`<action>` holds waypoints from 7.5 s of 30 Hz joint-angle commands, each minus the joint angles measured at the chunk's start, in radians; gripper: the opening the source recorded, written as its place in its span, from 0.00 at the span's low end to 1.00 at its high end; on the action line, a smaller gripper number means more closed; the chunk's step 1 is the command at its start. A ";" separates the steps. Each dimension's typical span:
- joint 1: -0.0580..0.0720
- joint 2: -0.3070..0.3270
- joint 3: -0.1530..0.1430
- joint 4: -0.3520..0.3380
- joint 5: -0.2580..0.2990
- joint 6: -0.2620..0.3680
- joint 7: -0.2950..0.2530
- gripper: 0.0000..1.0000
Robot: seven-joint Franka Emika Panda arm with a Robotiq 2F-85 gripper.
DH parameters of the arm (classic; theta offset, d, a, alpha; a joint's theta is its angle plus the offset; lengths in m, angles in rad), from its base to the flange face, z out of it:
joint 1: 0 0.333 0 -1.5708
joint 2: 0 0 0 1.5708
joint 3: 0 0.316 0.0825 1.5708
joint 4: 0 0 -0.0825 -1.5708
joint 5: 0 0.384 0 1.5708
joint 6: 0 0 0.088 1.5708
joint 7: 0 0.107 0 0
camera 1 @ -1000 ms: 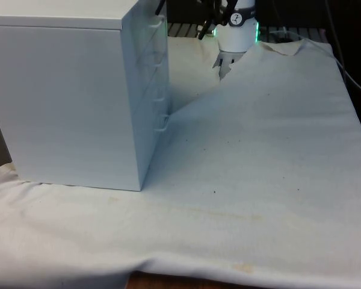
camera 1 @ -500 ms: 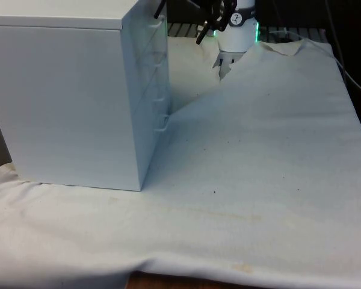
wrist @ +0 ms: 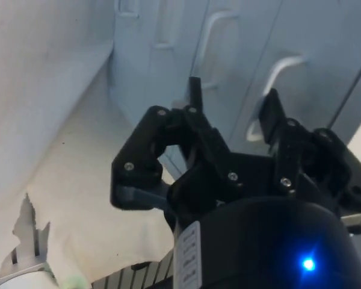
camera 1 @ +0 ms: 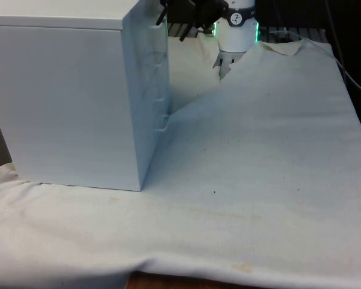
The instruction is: Open the drawer, then close it.
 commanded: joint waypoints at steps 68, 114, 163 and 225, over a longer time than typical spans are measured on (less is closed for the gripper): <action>0.041 0.047 0.190 0.087 -0.095 -0.187 0.267 0.00; 0.041 0.117 0.296 0.155 -0.115 -0.267 0.372 0.46; 0.042 0.193 0.353 0.168 -0.118 -0.258 0.471 0.13; 0.031 0.088 0.250 0.086 -0.333 -0.272 0.375 0.00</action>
